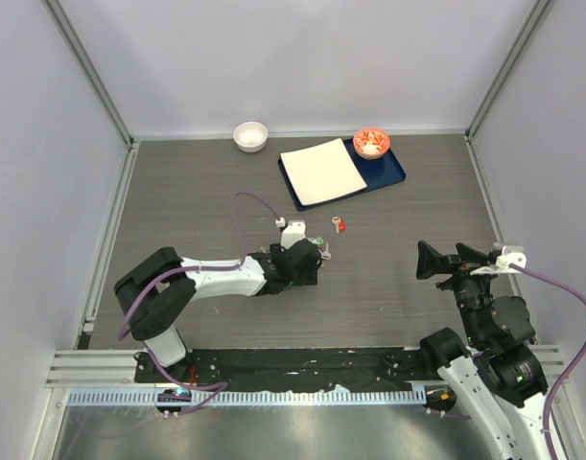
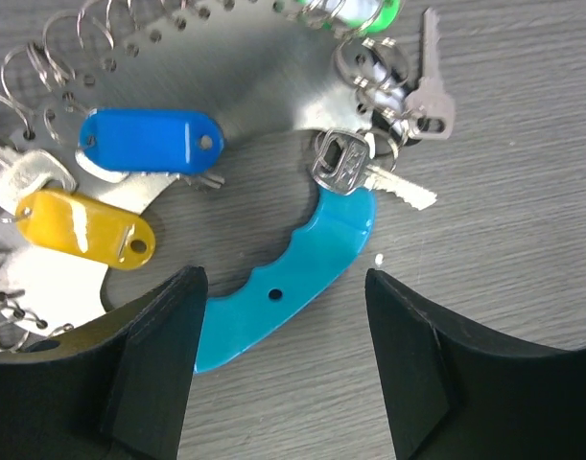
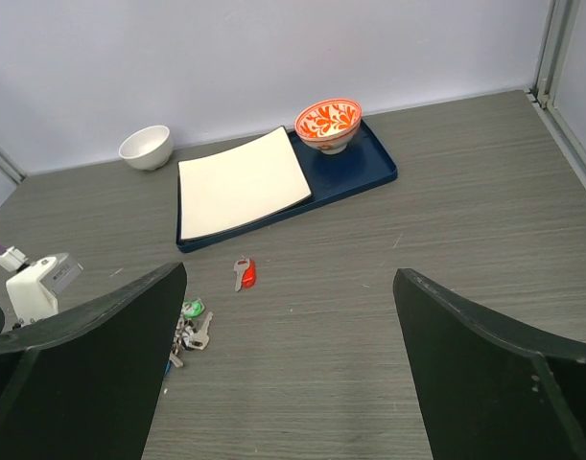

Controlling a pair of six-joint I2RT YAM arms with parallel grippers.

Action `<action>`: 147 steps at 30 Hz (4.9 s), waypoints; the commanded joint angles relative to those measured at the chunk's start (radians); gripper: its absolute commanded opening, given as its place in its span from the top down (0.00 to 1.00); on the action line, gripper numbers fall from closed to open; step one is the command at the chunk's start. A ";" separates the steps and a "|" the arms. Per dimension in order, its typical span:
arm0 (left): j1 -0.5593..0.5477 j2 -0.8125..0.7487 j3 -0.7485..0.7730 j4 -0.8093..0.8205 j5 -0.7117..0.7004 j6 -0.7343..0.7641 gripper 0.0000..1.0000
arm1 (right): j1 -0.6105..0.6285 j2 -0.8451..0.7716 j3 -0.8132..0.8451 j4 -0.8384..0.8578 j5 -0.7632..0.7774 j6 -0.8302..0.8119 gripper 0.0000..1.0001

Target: Put the keys on the keyring

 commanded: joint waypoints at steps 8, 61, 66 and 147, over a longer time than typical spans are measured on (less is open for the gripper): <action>0.012 -0.203 -0.183 -0.171 -0.045 -0.111 0.22 | 0.002 0.013 0.005 0.046 -0.013 -0.013 0.04; 0.183 -0.182 -0.192 0.193 -0.041 -0.004 0.70 | 0.004 0.451 0.051 0.061 -0.366 0.053 0.07; 0.210 -0.202 -0.235 0.259 0.012 0.007 0.71 | 0.001 0.453 0.050 0.065 -0.370 0.053 0.07; 0.316 -0.113 -0.375 0.594 0.233 0.168 0.90 | 0.002 0.455 0.038 0.087 -0.430 0.051 0.08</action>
